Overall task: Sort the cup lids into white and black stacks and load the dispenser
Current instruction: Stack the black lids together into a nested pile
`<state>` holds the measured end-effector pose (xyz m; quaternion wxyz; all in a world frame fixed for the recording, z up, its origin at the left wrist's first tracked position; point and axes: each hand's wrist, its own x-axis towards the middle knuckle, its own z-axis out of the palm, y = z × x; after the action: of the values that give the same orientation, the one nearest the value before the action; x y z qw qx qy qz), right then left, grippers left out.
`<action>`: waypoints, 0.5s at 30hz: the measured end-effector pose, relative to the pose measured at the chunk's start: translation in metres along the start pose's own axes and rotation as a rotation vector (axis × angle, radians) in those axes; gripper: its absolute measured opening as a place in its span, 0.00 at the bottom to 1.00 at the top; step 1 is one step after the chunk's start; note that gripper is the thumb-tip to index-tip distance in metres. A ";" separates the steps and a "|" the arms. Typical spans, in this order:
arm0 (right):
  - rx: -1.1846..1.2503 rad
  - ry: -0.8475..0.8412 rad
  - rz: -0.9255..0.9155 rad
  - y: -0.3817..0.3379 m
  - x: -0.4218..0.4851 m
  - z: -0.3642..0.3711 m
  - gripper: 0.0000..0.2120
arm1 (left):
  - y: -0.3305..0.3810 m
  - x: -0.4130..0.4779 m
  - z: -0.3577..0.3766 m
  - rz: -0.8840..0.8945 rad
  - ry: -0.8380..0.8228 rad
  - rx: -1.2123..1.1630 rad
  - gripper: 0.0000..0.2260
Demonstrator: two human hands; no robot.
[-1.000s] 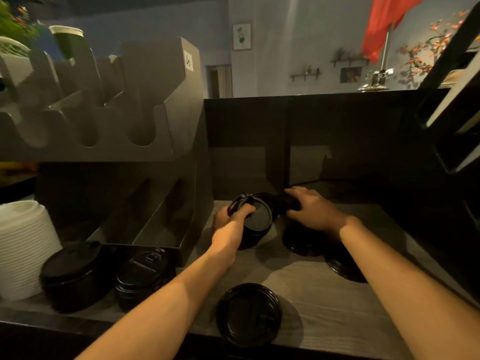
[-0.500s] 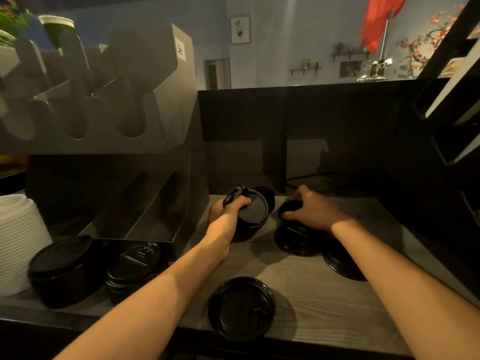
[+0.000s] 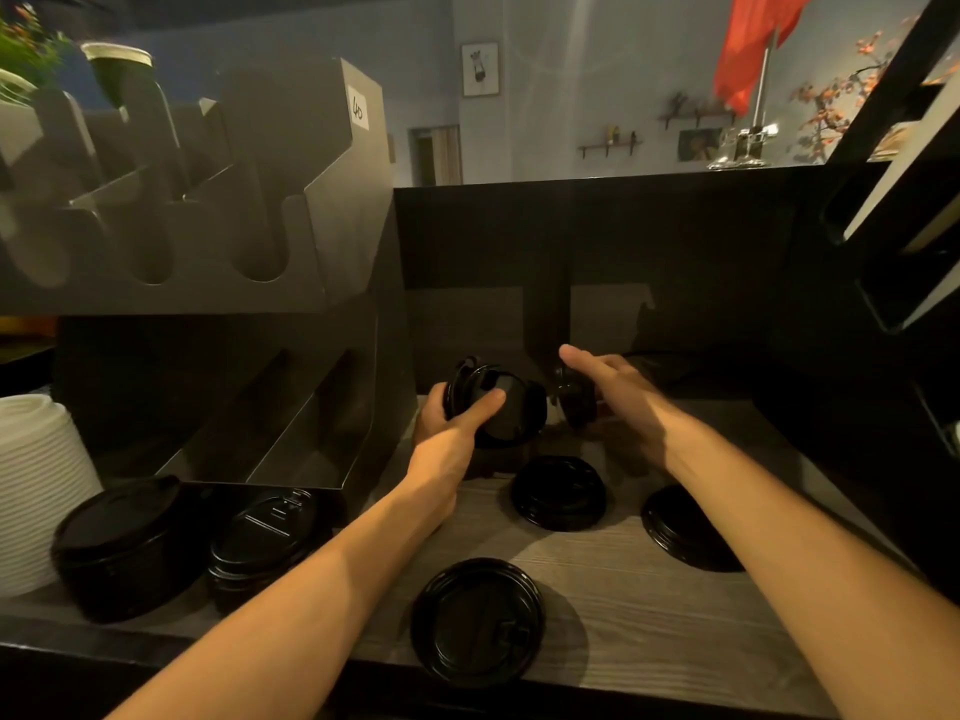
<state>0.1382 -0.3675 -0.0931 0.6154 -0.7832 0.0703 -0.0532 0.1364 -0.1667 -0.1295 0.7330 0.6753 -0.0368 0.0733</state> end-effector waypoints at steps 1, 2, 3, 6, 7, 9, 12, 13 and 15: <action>0.032 -0.040 0.005 -0.002 -0.003 0.001 0.24 | 0.000 0.000 0.001 0.003 -0.013 0.010 0.43; 0.059 -0.074 0.012 -0.003 -0.004 0.003 0.24 | 0.001 -0.001 0.001 0.010 -0.028 0.019 0.40; 0.081 -0.094 0.019 -0.004 -0.006 0.005 0.24 | 0.002 -0.002 0.002 0.017 -0.040 0.024 0.33; 0.093 -0.067 0.020 -0.001 -0.005 0.010 0.27 | -0.001 0.001 0.003 0.007 -0.075 -0.012 0.20; 0.090 -0.068 0.026 0.000 -0.004 0.010 0.26 | 0.000 0.000 0.005 0.000 -0.079 -0.037 0.22; 0.098 -0.086 0.028 0.000 -0.005 0.010 0.26 | 0.000 0.001 0.006 -0.026 -0.081 -0.093 0.31; -0.005 -0.058 -0.026 -0.002 -0.007 0.013 0.29 | 0.000 0.002 0.003 -0.047 -0.123 -0.186 0.40; -0.060 -0.047 -0.046 -0.002 -0.008 0.014 0.29 | -0.001 0.003 0.002 -0.054 -0.134 -0.202 0.42; -0.139 -0.045 -0.068 -0.002 -0.011 0.017 0.29 | -0.002 0.004 0.002 -0.057 -0.149 -0.236 0.40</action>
<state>0.1306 -0.3491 -0.0949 0.5587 -0.8271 0.0334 -0.0516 0.1404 -0.1682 -0.1308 0.8044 0.5886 -0.0803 -0.0029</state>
